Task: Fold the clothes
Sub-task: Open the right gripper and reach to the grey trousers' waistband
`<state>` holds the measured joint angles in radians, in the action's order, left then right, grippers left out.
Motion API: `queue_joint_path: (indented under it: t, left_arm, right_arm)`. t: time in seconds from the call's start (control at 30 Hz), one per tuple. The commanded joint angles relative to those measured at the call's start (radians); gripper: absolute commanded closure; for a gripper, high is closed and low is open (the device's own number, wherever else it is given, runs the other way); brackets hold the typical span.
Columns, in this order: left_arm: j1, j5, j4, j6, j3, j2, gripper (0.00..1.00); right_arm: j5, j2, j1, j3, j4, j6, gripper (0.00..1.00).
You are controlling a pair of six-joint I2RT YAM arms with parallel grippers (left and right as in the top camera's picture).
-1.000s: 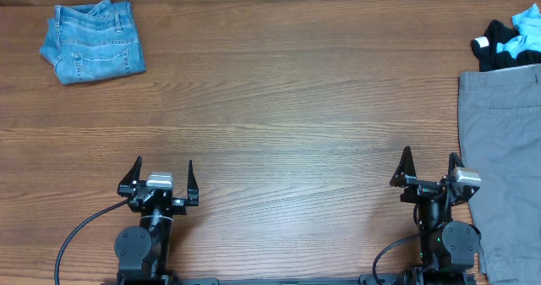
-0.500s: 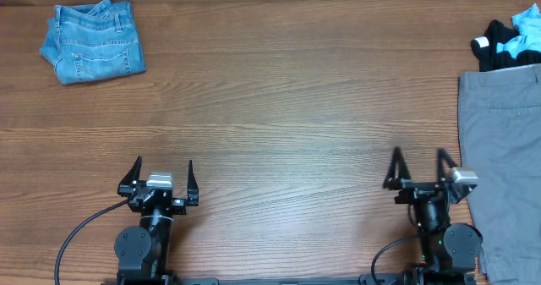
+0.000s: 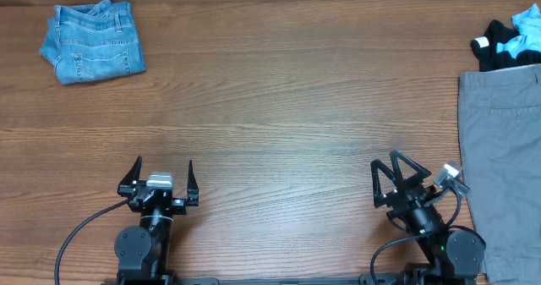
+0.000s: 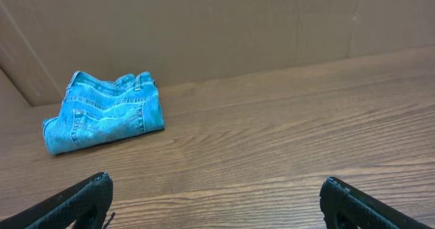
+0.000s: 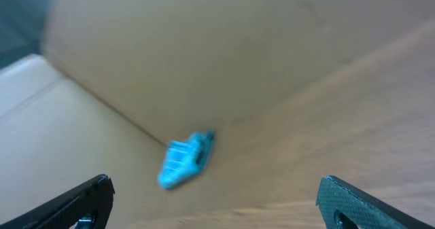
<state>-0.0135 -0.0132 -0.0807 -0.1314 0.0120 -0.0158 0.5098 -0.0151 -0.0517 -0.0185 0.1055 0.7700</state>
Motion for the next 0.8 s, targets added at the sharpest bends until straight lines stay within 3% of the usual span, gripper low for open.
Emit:
queue_joint_path:
  t: [0.0,0.2,0.37,0.5,0.77]
  left_arm:
    - [-0.002,0.013,0.003,-0.014,-0.007,0.011,0.0]
    - [-0.002,0.013,0.003,-0.014,-0.007,0.011,0.0]
    - [-0.002,0.013,0.003,-0.014,-0.007,0.011,0.0]
    - [-0.002,0.013,0.003,-0.014,-0.007,0.011,0.0]
    - [-0.002,0.013,0.003,-0.014,-0.007,0.011,0.0]
  right_arm:
    - [0.041,0.012,0.0,0.008,0.098,0.064,0.0]
    - [-0.03,-0.016,0.0,-0.103,0.091,-0.044,0.0]
    - [-0.151,-0.164,0.0,-0.278,0.019,-0.195,0.0]
    - [-0.257,-0.386,0.0,-0.488,-0.07,-0.317,0.0]
    - [-0.679,-0.931,-0.015,-0.941,-0.43,-0.483,0.0]
